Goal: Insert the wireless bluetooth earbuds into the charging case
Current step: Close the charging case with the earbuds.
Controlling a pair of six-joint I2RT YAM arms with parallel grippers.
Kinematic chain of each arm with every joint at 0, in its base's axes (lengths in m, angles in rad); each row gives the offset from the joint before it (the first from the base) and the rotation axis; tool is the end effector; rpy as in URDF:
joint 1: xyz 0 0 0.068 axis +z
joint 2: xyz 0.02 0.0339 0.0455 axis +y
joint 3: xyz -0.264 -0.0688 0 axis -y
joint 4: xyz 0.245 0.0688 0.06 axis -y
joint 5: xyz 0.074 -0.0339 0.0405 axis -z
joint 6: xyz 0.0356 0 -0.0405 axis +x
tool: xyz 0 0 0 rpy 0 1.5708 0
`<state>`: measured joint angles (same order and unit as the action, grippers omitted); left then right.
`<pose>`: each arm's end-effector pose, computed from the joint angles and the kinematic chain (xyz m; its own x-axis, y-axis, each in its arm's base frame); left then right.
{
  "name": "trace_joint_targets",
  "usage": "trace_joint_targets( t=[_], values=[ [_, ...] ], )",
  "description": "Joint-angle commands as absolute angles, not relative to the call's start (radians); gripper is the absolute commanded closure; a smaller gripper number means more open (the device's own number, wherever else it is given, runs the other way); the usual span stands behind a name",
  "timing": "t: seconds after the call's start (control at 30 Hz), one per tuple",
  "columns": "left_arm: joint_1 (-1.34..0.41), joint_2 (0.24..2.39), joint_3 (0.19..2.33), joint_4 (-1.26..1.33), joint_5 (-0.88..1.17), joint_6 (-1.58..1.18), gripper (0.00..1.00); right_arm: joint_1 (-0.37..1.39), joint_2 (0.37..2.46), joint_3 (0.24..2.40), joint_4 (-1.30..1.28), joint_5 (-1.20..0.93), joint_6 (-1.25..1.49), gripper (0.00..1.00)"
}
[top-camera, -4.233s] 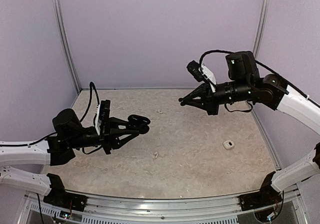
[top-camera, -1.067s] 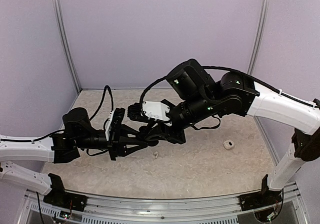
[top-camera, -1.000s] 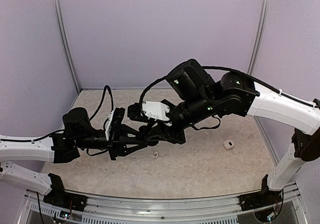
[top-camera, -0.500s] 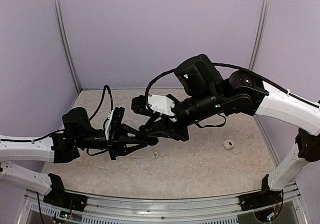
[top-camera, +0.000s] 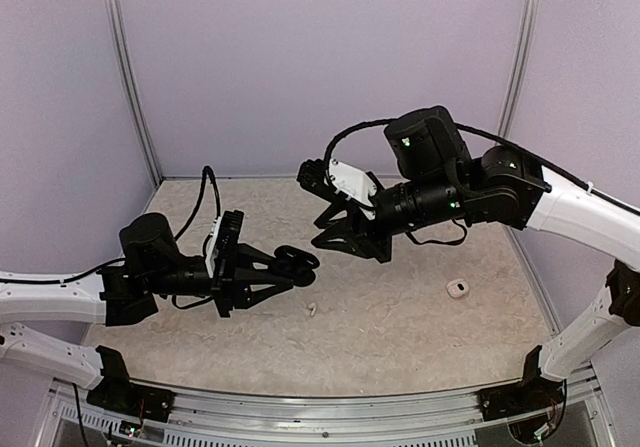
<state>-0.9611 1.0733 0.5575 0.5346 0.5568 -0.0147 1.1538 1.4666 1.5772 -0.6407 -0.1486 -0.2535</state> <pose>0.1225 -0.2083 0.2788 -0.0039 -0.0162 -0.9999 0.9986 0.0527 -0.0048 0.1263 0.2980 0.4075 0.0415 -0.5187 -0.8540 -0.9768 0.1588 -0.1439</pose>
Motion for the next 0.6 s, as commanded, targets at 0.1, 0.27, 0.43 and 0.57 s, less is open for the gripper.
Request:
trace_joint_targets(
  t=[0.1, 0.27, 0.43, 0.57],
  values=[
    [-0.96, 1.043, 0.56, 0.597, 0.568, -0.019, 1.0, 1.1, 1.447, 1.544, -0.588, -0.087, -0.188, 0.68],
    [-0.96, 1.051, 0.563, 0.611, 0.562, -0.037, 1.0, 1.099, 1.492, 1.55, -0.582, -0.106, -0.2, 0.68],
    [-0.959, 1.057, 0.563, 0.625, 0.548, -0.052, 1.0, 1.1, 1.512, 1.564, -0.573, -0.152, -0.212, 0.67],
    [-0.956, 1.063, 0.562, 0.641, 0.532, -0.062, 1.0, 1.102, 1.519, 1.566, -0.581, -0.21, -0.227, 0.67]
  ],
)
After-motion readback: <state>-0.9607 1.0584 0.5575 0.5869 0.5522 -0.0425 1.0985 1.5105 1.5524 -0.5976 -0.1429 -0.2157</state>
